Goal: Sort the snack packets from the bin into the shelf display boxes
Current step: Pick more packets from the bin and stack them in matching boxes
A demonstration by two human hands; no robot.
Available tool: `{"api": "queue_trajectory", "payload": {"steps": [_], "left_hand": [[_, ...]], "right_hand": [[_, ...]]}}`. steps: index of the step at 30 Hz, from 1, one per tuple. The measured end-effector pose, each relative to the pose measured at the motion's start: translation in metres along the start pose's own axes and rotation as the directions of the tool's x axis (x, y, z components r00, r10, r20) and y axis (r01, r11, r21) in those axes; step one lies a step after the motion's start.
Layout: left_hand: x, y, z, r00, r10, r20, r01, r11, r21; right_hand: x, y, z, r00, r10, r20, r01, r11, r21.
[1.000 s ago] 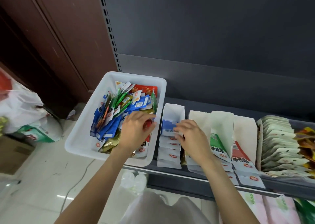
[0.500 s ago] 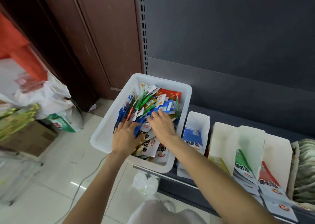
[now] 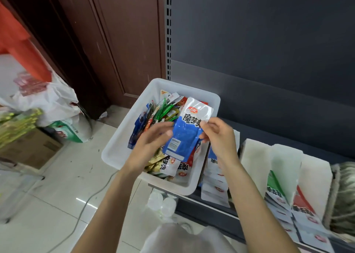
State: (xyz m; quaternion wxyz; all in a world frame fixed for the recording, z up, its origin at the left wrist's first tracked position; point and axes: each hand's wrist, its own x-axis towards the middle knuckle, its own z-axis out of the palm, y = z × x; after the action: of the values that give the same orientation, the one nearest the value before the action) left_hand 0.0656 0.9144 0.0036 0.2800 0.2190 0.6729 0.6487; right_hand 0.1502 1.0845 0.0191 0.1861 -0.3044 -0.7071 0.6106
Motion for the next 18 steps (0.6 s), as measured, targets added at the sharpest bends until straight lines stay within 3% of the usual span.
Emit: {"api": "queue_trajectory", "payload": {"steps": [2, 5, 6, 8, 9, 11, 15, 18], "left_hand": [[0.003, 0.000, 0.012, 0.998, 0.066, 0.016, -0.067, 0.995, 0.070], [0.008, -0.006, 0.026, 0.951, 0.275, -0.138, -0.214, 0.913, 0.348], [0.009, -0.008, 0.029, 0.902, 0.404, -0.150, -0.291, 0.828, 0.479], [0.011, -0.011, 0.035, 0.766, 0.642, -0.037, -0.441, 0.566, 0.697], [0.011, -0.012, 0.038, 0.700, 0.713, 0.042, -0.495, 0.442, 0.748], [0.013, -0.015, 0.042, 0.633, 0.760, 0.143, -0.555, 0.318, 0.769], [0.019, -0.023, 0.053, 0.710, 0.669, 0.218, -0.573, 0.370, 0.732], [0.025, -0.023, 0.062, 0.779, 0.607, 0.157, -0.545, 0.533, 0.647]], "right_hand": [[-0.003, -0.003, -0.004, 0.998, 0.069, -0.005, -0.068, 0.992, 0.105], [-0.009, -0.009, -0.006, 0.992, 0.121, -0.028, -0.109, 0.956, 0.274], [-0.012, -0.010, -0.006, 0.992, 0.123, -0.010, -0.113, 0.936, 0.334], [-0.020, -0.011, -0.007, 0.995, 0.096, 0.035, -0.102, 0.899, 0.425], [-0.023, -0.010, -0.008, 0.997, 0.076, 0.031, -0.082, 0.896, 0.437], [-0.027, -0.006, -0.014, 0.997, 0.066, -0.038, -0.045, 0.911, 0.410], [-0.025, 0.006, -0.036, 0.978, 0.028, -0.207, 0.038, 0.950, 0.309], [-0.025, 0.014, -0.062, 0.937, -0.182, -0.299, 0.188, 0.982, -0.007]]}}
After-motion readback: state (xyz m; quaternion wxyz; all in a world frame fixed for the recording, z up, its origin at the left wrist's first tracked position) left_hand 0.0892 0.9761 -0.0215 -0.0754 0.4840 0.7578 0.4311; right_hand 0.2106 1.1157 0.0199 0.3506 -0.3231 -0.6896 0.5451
